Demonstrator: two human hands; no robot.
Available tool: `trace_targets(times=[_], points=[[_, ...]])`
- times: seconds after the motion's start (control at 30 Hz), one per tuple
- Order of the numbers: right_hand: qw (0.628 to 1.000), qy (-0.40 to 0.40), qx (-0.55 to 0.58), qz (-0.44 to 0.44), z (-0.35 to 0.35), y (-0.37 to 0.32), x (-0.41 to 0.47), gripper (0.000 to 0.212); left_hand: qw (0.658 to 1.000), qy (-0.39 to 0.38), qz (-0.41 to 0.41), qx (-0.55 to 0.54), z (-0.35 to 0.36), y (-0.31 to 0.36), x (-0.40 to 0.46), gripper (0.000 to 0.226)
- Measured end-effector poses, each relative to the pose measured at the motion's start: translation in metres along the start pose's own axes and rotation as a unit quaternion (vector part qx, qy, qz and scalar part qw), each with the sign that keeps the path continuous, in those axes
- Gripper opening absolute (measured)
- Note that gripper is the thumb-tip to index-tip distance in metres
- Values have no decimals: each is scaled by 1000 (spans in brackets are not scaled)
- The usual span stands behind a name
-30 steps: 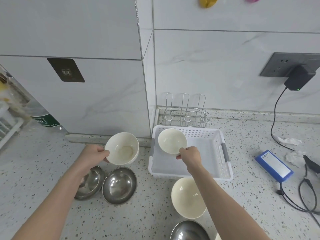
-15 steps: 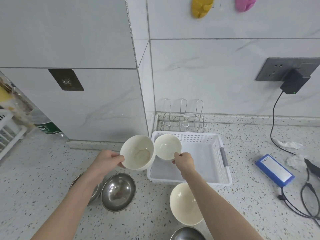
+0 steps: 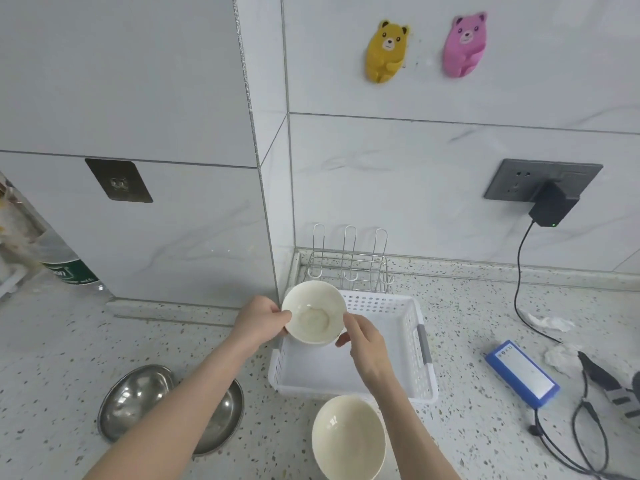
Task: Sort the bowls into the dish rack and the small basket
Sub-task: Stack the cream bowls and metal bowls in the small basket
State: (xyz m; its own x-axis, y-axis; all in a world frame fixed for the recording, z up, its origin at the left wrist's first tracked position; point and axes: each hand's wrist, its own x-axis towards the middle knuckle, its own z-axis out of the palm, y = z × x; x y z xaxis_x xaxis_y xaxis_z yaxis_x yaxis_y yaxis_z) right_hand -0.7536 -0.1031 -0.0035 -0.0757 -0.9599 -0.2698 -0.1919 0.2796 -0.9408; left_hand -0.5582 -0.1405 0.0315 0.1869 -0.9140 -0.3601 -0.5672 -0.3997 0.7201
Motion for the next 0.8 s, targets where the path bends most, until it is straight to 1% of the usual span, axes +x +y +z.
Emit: trace_targets(times=[0.13,0.23,0.37,0.4,0.43,0.47,0.53,0.63,0.8], points=[[996,27,-83,6,3,-1,10,24,1000,-3,1,1,16,3,9,22],[994,30,-104,24,5,-1,17,22,999,10,17,43,20,1,14,23],[992,29,-116,32,6,2,27,21,995,-7,37,96,21,-7,19,19],[992,27,-119,32,8,3,29,21,994,0,43,104,23,-10,20,24],[992,23,-122,32,9,4,31,21,993,10,46,107,25,-14,21,34],[992,19,-124,31,11,4,31,21,993,18,47,105,26,-18,22,43],[991,13,-127,31,16,6,32,21,994,29,52,97,27,-25,24,48],[992,16,-124,35,21,8,33,22,994,35,59,81,28,-32,25,46],[991,16,-130,39,26,10,31,26,996,40,47,65,29,-35,27,42]])
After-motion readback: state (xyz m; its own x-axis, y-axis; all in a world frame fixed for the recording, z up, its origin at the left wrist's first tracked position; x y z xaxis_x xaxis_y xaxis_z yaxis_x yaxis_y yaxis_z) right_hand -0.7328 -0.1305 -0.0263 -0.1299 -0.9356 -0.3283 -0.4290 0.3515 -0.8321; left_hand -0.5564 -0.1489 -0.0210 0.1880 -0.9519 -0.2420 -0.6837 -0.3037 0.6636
